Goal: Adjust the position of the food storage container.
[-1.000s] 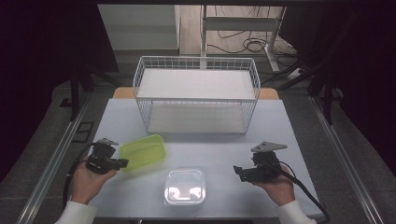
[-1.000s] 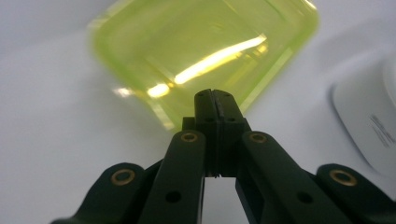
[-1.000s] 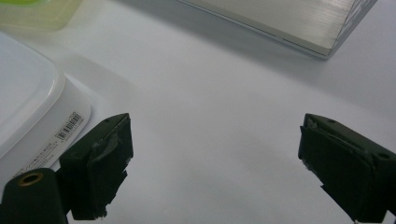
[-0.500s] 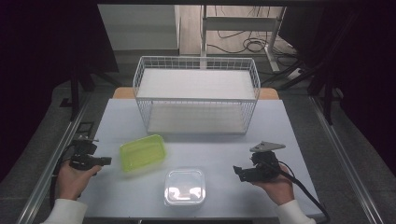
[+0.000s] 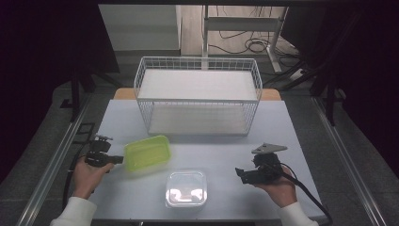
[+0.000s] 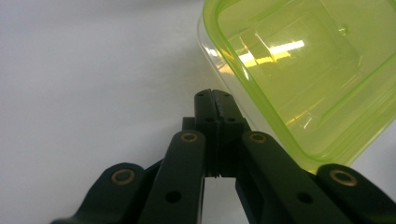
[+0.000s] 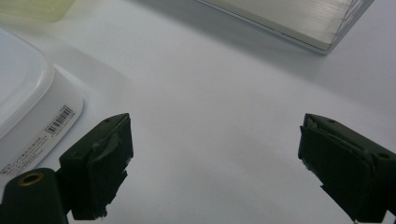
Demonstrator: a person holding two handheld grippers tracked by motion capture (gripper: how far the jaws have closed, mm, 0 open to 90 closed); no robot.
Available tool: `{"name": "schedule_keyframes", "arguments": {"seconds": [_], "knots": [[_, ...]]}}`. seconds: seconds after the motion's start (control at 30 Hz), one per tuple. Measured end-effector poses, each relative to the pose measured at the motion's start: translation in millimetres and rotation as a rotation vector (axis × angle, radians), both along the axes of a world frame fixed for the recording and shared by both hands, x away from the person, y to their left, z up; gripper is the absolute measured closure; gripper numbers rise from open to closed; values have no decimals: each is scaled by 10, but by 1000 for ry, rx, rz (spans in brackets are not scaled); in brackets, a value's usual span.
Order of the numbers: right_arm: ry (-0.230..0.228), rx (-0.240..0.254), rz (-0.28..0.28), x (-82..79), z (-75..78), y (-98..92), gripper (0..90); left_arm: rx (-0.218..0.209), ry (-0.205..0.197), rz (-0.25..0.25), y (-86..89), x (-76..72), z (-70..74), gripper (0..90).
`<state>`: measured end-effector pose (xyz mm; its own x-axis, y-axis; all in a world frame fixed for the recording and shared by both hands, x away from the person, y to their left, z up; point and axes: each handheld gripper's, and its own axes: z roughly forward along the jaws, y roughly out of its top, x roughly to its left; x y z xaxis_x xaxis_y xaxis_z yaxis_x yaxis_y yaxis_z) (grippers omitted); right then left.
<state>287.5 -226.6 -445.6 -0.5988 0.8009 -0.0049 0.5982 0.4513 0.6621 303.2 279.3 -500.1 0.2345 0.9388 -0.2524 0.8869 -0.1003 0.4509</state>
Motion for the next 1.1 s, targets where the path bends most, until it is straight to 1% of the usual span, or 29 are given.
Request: {"name": "schedule_keyframes", "arguments": {"seconds": [0.07,0.2,0.27,0.37,0.43,0.47,0.5,0.53,0.57,0.63,0.7,0.8,0.83,0.87,0.9,0.97,1.0,1.1], "knots": [[-1,-2,-1,-2,-2,1,102,-10,7,-17,-52,44,-23,896],[-1,-4,-2,-4,-4,1,102,-7,9,-30,-119,100,-42,896],[0,-3,-1,-4,-10,4,101,-4,-1,-38,-176,142,-42,897],[-1,-3,16,-10,-18,14,102,1,-7,-54,-261,208,-43,897],[-2,-5,20,-11,-22,17,101,-3,-7,-67,-322,251,-51,897],[-4,-4,21,-11,-25,19,101,-6,-9,-82,-386,294,-59,897],[-4,-4,23,-11,-26,20,102,-8,-12,-84,-426,314,-60,897],[-3,-5,23,-11,-27,21,102,-10,-13,-98,-460,335,-60,897],[-3,-5,23,-11,-27,21,102,-10,-13,-98,-460,335,-60,897],[0,-8,24,-12,-28,22,101,3,-19,-120,-552,374,-62,897],[-2,-10,24,-15,-33,25,101,3,-24,-134,-639,418,-62,897],[2,-22,28,-22,-43,35,101,-7,-23,-155,-770,485,-74,896],[3,-24,28,-23,-45,36,102,4,-24,-170,-860,519,-78,897],[3,-24,28,-23,-45,36,102,4,-24,-170,-860,519,-78,897],[3,-25,29,-23,-46,36,102,-2,-28,-174,-917,538,-77,897],[0,-27,26,-22,-45,36,102,1,-32,-186,-1007,564,-74,897],[-1,-26,24,-20,-44,37,101,-9,-34,-192,-1048,580,-74,897],[-1,-23,18,-15,-44,38,101,5,-26,-222,-1175,634,-66,896]]}}
